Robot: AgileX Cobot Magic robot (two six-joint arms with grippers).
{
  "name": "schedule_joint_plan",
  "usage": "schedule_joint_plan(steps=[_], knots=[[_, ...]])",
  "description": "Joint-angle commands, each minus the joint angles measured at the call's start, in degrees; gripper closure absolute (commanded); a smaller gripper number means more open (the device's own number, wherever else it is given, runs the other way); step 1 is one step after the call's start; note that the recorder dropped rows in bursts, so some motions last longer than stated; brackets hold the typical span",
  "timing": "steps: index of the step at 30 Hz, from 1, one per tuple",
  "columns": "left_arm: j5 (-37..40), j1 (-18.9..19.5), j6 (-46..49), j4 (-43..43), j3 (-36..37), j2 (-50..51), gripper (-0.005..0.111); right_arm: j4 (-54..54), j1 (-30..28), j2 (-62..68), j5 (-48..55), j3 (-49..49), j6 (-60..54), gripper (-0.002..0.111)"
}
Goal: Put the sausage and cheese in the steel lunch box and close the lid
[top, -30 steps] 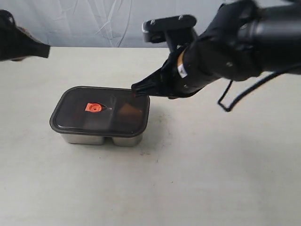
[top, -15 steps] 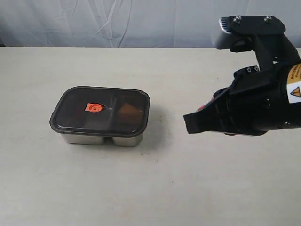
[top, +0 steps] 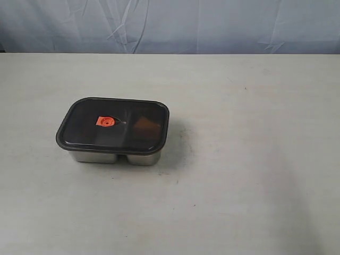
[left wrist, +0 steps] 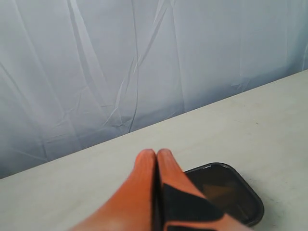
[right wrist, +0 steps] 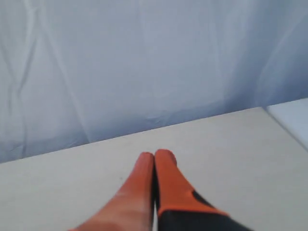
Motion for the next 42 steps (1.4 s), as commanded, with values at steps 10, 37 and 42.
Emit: schedule_joint_plan(steps=[10,37,42], knots=[[-0.1,0.0,-0.4,0.3,0.2,-0.5,0.107,-5.3,-6.3,-16.5,6.5,13.3,-0.5,0.109],[-0.2,0.0,-0.4,0.3,0.2,-0.5,0.107,4.1,-6.4,-24.0,-3.6,33.0,-13.8,0.109],[-0.2,0.0,-0.4,0.3,0.2,-0.5,0.107,5.2,-6.4,-24.0,-4.2,33.0,-13.8,0.109]])
